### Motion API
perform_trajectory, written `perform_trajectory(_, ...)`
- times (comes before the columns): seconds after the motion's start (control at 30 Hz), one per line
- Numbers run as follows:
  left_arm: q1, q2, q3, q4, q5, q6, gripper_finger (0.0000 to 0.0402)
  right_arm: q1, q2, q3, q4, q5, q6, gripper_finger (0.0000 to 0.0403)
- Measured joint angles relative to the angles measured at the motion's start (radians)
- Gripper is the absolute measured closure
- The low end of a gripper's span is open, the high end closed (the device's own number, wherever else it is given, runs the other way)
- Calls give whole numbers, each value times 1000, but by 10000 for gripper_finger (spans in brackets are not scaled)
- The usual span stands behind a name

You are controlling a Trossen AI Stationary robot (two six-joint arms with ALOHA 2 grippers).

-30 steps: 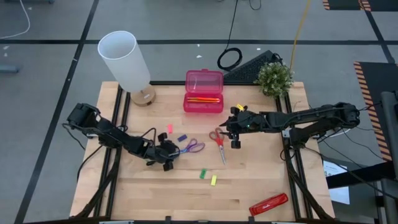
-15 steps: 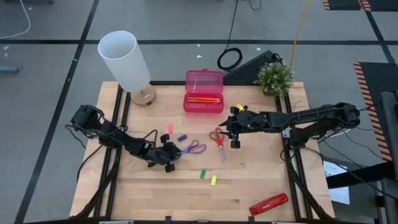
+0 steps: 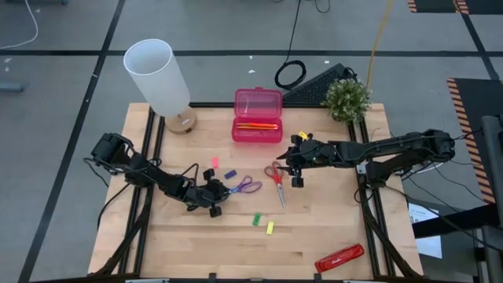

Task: Pack school essentials
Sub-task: Put the purple scissors into the red supply box

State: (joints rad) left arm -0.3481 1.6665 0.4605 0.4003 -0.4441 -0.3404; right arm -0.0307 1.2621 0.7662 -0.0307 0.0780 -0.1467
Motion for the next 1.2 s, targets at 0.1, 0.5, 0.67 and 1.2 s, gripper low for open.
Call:
perform_trajectory(0.1, 1, -27, -2, -8, 0, 15, 339, 0, 0, 0, -3, 0, 0, 259)
perform_trajectory(0.5, 20, -114, -1, -19, 10, 84, 374, 0, 0, 0, -4, 0, 0, 259)
perform_trajectory(0.67, 40, -113, -1, -50, 50, 77, 396, 0, 0, 0, -4, 0, 1, 259)
perform_trajectory(1.2, 48, -114, 0, -60, 52, 69, 397, 73, 266, -139, 554, -86, -106, 259)
